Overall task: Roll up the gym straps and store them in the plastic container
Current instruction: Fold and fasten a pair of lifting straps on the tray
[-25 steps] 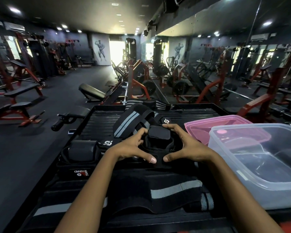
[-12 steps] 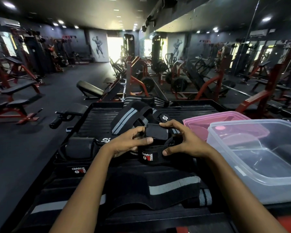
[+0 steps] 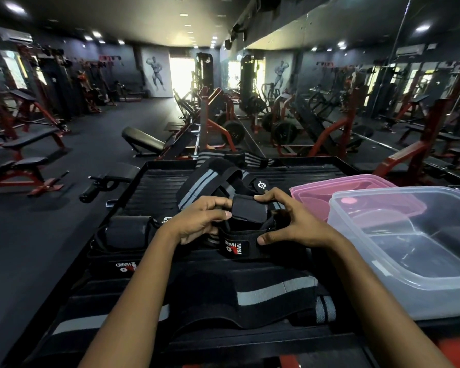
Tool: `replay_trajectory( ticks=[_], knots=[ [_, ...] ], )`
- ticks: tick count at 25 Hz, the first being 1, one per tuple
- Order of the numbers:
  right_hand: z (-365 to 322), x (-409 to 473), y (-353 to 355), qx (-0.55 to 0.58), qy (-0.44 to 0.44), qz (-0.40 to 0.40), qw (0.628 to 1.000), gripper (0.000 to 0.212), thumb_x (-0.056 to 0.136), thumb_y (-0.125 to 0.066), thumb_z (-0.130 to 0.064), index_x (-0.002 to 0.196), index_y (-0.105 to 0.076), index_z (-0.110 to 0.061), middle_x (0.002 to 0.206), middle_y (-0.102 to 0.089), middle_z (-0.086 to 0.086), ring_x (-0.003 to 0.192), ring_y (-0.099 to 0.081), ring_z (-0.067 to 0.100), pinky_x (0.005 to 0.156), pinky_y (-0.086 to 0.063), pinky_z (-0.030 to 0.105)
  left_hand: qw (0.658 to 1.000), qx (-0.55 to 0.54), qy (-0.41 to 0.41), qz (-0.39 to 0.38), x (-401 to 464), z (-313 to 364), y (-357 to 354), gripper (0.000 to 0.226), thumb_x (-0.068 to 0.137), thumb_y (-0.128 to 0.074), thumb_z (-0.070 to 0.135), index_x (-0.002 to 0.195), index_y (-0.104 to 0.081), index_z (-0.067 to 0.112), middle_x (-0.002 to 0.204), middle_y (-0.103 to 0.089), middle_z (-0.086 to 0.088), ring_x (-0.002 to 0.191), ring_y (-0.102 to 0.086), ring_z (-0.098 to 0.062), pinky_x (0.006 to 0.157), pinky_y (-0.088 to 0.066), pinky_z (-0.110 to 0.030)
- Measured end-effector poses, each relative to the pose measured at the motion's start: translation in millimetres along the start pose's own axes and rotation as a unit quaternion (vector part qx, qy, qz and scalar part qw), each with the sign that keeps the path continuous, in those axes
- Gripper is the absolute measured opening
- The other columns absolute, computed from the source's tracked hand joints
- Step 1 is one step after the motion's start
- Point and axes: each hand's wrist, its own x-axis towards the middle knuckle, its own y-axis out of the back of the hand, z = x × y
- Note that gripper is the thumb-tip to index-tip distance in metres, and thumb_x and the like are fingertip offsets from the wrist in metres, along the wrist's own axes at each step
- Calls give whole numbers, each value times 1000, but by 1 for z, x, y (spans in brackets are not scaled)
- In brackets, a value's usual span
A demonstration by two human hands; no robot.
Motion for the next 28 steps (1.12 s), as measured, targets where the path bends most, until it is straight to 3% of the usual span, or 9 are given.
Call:
replay_trajectory(
  ticks=[2,5,8,12,15,18,21,25,28],
  knots=[
    [-1,0,0,5,9,11,1000,56,65,-87,-17,110,-58,-35,119,-61,-9,109,-64,15,97,-51,44,1000,-9,-1,2,2,-2,1,35,95,-43,-4,109,-70,13,117,-66,-10,107,-52,-24,88,-41,-38],
    [1,3,-4,9,31,45,998,33,78,-77,-17,98,-61,-37,118,-64,-9,105,-65,18,95,-52,44,1000,0,-12,28,5,-2,0,45,93,-43,-8,91,-78,20,113,-71,8,106,-52,-26,86,-37,-42],
    [4,6,-5,2,37,52,998,26,85,-69,-11,99,-63,-33,119,-64,-12,108,-63,16,97,-50,41,996,34,-20,79,3,4,-6,48,92,-44,-8,73,-78,22,92,-74,16,89,-59,-19,69,-42,-30],
    [4,6,-6,-34,51,55,997,17,85,-66,-7,101,-66,-13,112,-66,-8,110,-61,12,101,-47,36,989,44,-35,136,5,4,-9,23,93,-51,-1,87,-62,18,93,-71,3,69,-56,-6,49,-39,-18],
    [-2,2,-13,-71,81,64,992,17,80,-66,-19,97,-66,-18,109,-65,-1,107,-60,10,100,-46,32,992,24,-34,122,3,6,-8,16,94,-49,-2,94,-54,14,103,-72,1,65,-58,-4,47,-39,-18],
    [-9,-4,-18,-90,35,35,995,46,69,-83,-40,104,-57,-26,113,-61,-11,108,-58,4,94,-48,28,994,45,-2,103,1,11,-11,22,96,-44,3,110,-58,13,112,-68,-7,86,-60,-10,58,-44,-21],
    [-9,-5,-28,-184,20,27,982,75,58,-88,-47,112,-40,-30,116,-49,-20,108,-52,1,92,-44,22,997,57,23,55,3,11,-14,32,99,-36,12,119,-61,14,121,-64,-10,107,-58,-18,79,-44,-28],
    [-11,-2,-27,-174,37,30,984,77,63,-87,-40,124,-41,-33,124,-51,-17,114,-51,-2,98,-45,25,998,61,9,13,8,6,-22,25,98,-44,18,119,-56,24,126,-60,-10,118,-58,-21,107,-42,-41],
    [-15,-3,-22,-115,39,53,991,69,61,-90,-31,118,-50,-34,116,-60,-15,105,-60,-2,93,-51,30,997,73,-6,14,5,7,-20,27,91,-54,27,118,-58,32,124,-62,-5,115,-60,-19,108,-42,-45]
  ],
)
